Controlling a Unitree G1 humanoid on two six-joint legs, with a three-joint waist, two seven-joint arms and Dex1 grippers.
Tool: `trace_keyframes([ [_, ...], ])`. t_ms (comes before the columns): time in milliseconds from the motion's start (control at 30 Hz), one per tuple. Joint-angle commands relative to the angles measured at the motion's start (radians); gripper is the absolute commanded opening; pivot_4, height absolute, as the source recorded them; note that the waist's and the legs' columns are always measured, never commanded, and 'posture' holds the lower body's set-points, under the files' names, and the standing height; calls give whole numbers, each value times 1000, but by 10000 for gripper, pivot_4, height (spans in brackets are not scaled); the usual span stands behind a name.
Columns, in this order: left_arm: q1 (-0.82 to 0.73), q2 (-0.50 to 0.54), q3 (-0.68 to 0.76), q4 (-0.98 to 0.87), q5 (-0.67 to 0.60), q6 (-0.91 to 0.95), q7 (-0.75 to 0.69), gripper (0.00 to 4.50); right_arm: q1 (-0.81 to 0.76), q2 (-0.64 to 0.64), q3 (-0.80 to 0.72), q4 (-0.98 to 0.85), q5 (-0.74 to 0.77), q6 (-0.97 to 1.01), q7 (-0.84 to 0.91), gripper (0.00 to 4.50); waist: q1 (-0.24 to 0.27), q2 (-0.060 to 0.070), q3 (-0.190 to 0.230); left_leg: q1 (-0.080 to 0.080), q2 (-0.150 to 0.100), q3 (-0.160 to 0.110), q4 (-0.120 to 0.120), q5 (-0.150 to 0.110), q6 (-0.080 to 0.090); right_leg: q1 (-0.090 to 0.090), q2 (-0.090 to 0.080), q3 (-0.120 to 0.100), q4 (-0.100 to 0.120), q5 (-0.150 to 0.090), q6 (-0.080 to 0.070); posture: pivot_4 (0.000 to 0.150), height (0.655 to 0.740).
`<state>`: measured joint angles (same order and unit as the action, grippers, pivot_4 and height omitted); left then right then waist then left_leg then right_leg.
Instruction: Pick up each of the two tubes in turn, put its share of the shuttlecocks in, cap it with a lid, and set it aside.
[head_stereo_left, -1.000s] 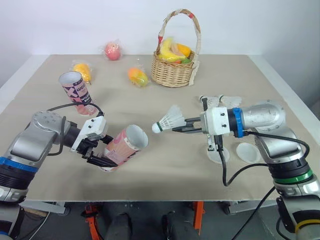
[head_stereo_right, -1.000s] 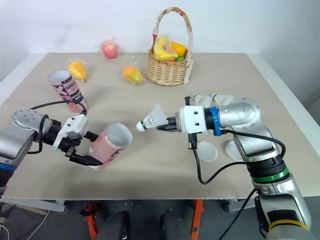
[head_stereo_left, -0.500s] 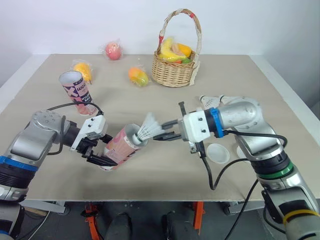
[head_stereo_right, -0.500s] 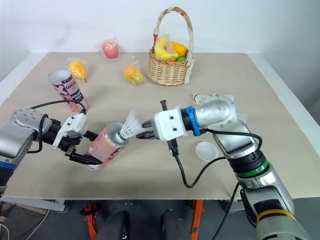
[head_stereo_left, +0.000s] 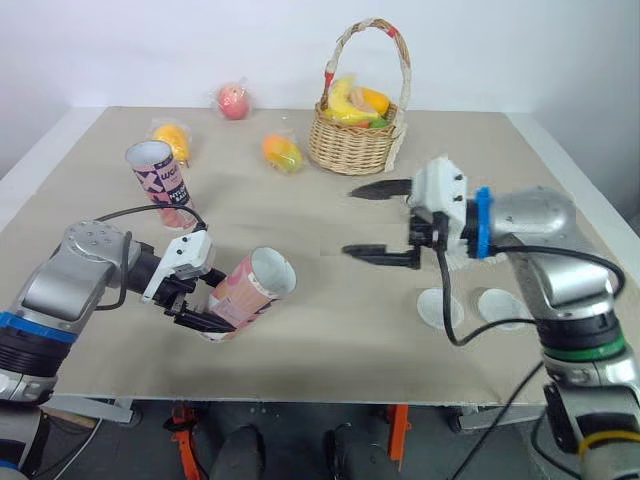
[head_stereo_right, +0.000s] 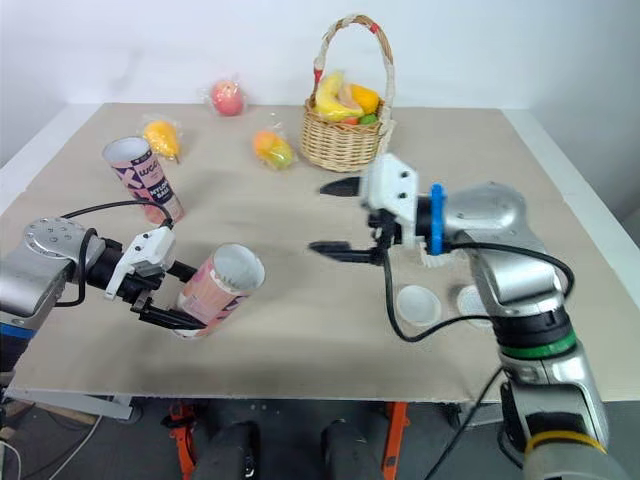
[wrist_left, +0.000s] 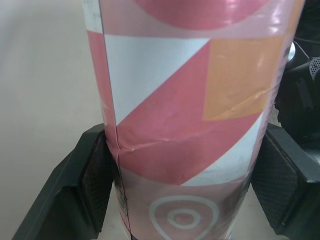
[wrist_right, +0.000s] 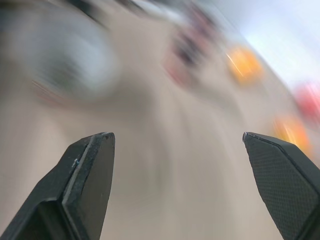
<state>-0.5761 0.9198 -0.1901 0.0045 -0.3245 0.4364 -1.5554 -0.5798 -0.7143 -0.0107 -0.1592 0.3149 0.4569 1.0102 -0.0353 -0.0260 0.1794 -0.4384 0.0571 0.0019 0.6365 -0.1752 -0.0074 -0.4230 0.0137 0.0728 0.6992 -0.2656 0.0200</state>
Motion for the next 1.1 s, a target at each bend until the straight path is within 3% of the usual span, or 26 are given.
trace_keyframes([
  [33, 7, 15, 22, -26, -11, -7, -3, 36106, 155, -42, -169, -122, 59, 99, -79, 43736, 3, 0, 0, 0, 0, 0, 0, 0, 0, 0, 0, 0, 0, 0, 0, 1500, 7400],
  [200, -11, 1, 4, 0, -1, -22, -16, 36106, 417, -91, -328, -249, 174, 147, -24, 43736, 3, 0, 0, 1, -1, 0, -1, -1, 1, 0, 0, 0, 0, -3, 3, 1500, 7400],
  [367, -36, -17, -13, 28, 9, -41, -26, 36106, 465, -92, -315, -174, 138, 144, -83, 43736, -6, 0, 0, 3, -1, 0, 2, 0, 1, 3, 0, 1, 0, 1, 5, 1500, 7400],
  [700, -37, -22, -11, 35, 13, -50, -34, 36106, 287, -32, -183, 163, -14, 96, -256, 43736, -12, 0, 0, 3, -4, 2, 2, 4, 4, 2, -1, 5, 0, 4, 3, 1500, 7400],
  [1100, -1, -1, 13, 1, 1, -31, -18, 36106, 147, 22, -88, 344, -92, -5, -266, 43736, -11, 0, 0, 1, -4, 1, -1, 4, 4, 1, -1, 4, 0, 3, 6, 1500, 7400],
])
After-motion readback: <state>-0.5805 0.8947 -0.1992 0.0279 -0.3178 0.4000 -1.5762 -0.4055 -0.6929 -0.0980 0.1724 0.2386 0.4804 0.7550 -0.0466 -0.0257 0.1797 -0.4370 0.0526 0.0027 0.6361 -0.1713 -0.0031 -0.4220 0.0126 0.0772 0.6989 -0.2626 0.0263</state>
